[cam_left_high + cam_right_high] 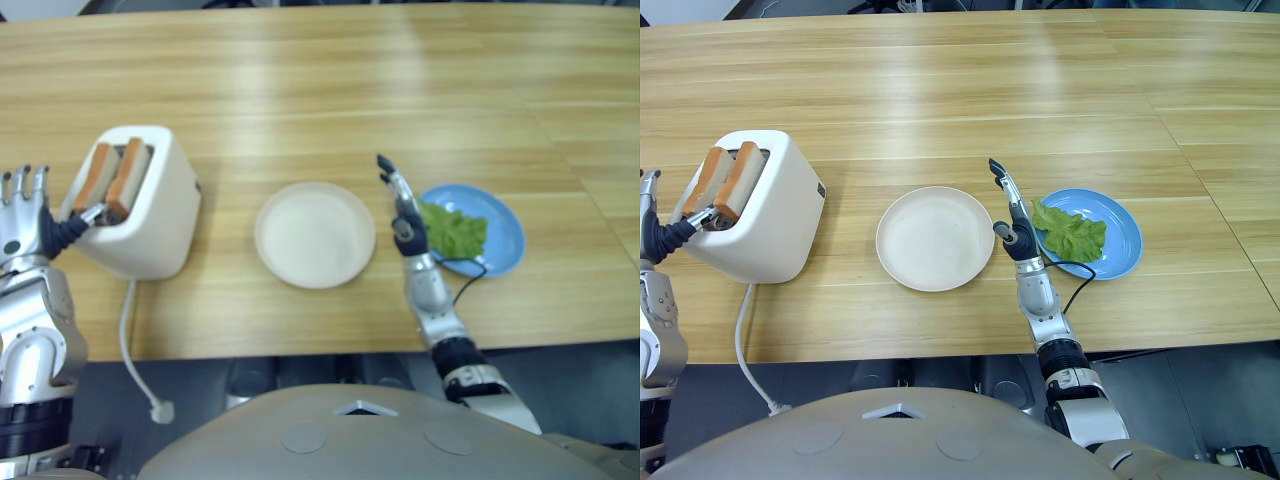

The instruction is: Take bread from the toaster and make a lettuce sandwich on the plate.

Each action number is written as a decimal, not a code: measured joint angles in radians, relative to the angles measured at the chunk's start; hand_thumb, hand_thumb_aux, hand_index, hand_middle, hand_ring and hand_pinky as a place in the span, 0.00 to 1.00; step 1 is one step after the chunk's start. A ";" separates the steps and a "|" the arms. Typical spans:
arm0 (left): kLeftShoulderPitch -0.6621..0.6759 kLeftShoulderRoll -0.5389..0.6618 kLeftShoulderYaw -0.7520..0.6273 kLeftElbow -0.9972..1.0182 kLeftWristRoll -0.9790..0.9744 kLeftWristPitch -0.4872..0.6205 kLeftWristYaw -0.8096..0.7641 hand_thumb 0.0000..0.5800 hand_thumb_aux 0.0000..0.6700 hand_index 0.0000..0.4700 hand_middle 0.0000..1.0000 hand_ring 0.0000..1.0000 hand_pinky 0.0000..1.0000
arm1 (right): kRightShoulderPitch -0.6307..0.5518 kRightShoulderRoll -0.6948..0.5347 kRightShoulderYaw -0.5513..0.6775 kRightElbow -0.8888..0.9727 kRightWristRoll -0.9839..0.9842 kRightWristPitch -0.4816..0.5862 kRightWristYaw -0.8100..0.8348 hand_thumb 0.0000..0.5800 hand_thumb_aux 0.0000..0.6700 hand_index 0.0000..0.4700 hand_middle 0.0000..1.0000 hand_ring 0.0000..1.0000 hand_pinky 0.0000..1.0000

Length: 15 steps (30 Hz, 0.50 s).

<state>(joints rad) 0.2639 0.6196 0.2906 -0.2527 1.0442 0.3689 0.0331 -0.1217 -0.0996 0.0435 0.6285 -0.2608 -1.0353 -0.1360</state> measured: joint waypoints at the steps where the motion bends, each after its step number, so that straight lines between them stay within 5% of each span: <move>1: 0.000 0.002 -0.001 0.005 0.001 0.001 0.000 0.00 0.00 0.00 0.00 0.00 0.00 | 0.000 0.000 0.000 0.000 0.000 0.000 0.000 0.00 0.00 0.00 0.00 0.00 0.00; 15: -0.044 0.004 -0.041 0.078 -0.014 -0.021 0.029 0.00 0.00 0.00 0.00 0.00 0.00 | -0.003 0.000 0.000 0.003 0.000 0.004 0.000 0.00 0.00 0.00 0.00 0.00 0.00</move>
<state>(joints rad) 0.2201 0.6235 0.2493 -0.1749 1.0303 0.3477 0.0619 -0.1249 -0.0994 0.0436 0.6311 -0.2606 -1.0314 -0.1360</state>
